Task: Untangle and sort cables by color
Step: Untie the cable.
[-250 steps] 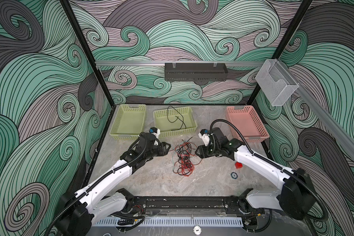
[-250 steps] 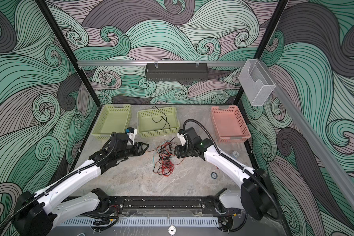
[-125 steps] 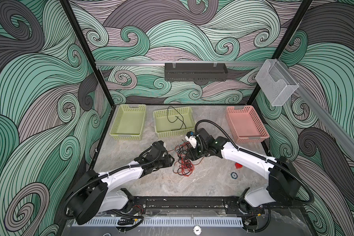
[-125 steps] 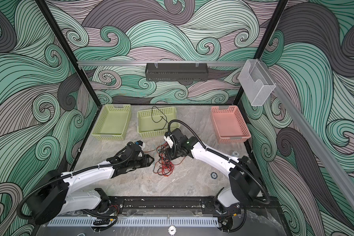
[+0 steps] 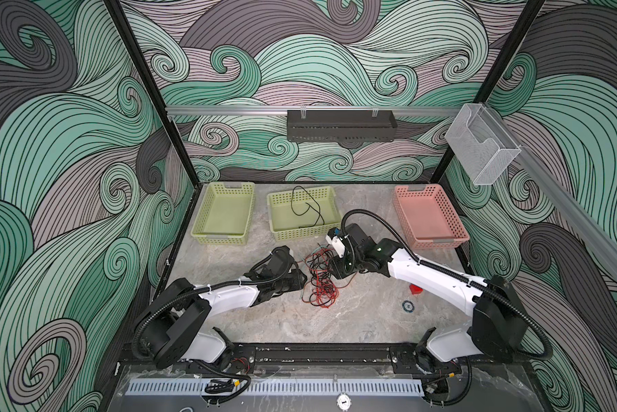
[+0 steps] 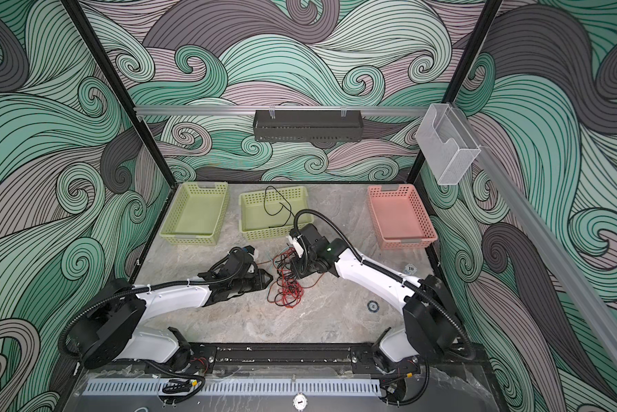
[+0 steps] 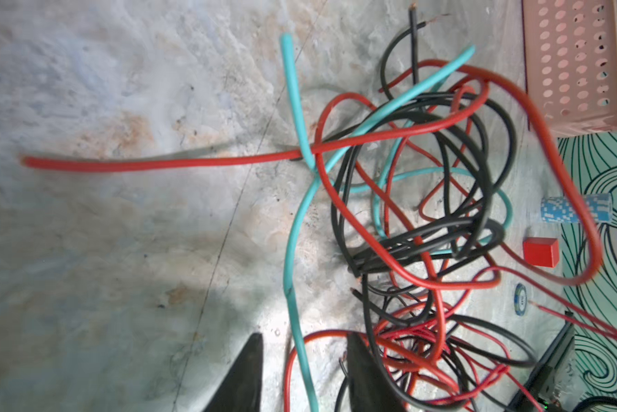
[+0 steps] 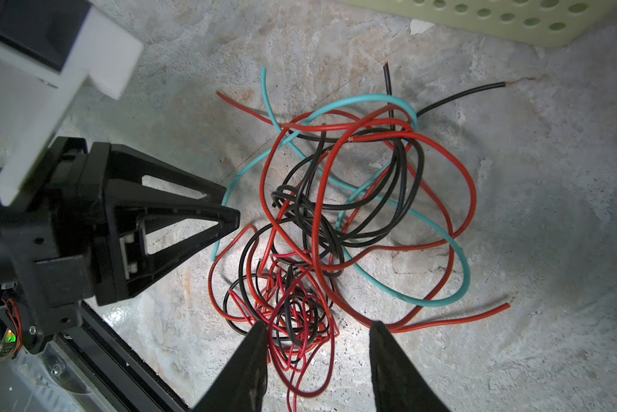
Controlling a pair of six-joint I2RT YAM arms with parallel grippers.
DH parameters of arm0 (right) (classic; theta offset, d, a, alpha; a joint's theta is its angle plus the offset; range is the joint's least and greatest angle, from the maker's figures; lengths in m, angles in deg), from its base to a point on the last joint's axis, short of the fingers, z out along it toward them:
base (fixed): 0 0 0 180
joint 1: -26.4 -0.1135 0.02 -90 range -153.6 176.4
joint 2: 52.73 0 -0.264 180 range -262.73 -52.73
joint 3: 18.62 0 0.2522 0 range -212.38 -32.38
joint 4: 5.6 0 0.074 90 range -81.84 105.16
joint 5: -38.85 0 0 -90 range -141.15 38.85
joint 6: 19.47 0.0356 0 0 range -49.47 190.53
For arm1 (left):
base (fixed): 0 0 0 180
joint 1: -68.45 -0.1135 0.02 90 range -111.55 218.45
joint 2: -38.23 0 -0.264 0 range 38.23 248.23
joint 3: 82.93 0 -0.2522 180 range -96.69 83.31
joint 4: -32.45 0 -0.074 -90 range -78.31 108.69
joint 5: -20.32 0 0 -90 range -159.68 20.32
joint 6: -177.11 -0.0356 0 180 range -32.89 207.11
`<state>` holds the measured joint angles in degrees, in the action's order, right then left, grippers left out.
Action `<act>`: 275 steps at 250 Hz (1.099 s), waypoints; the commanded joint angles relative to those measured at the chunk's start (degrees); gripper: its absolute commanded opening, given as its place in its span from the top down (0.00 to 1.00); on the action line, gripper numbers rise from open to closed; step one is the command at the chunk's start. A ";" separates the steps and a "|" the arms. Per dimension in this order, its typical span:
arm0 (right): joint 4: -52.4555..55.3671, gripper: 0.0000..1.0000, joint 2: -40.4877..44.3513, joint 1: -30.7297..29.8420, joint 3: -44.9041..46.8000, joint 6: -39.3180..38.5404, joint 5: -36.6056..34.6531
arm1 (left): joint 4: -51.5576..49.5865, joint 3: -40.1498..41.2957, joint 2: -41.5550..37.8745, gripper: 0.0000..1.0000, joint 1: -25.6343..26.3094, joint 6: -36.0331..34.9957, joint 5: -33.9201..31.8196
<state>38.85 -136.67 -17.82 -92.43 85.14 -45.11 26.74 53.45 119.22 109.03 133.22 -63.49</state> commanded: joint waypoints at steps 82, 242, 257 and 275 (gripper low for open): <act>0.49 0.50 4.81 0.28 0.42 -1.31 -6.21 | -16.05 -8.41 -9.85 1.00 0.39 -5.24 -4.72; -6.44 0.47 8.57 1.69 1.52 -0.11 -6.69 | -43.78 -50.71 -22.34 1.00 0.20 -23.35 -2.74; -6.69 0.45 8.63 1.76 1.76 -0.12 -6.70 | -44.42 -54.65 -21.79 1.00 0.20 -25.03 -2.85; -6.97 0.46 8.64 1.76 2.13 -0.11 -6.91 | -45.24 -59.03 -21.06 1.00 0.20 -26.68 -2.32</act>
<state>33.04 -129.26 -16.38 -90.51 84.70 -51.62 -14.33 1.56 97.69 109.05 112.13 -67.42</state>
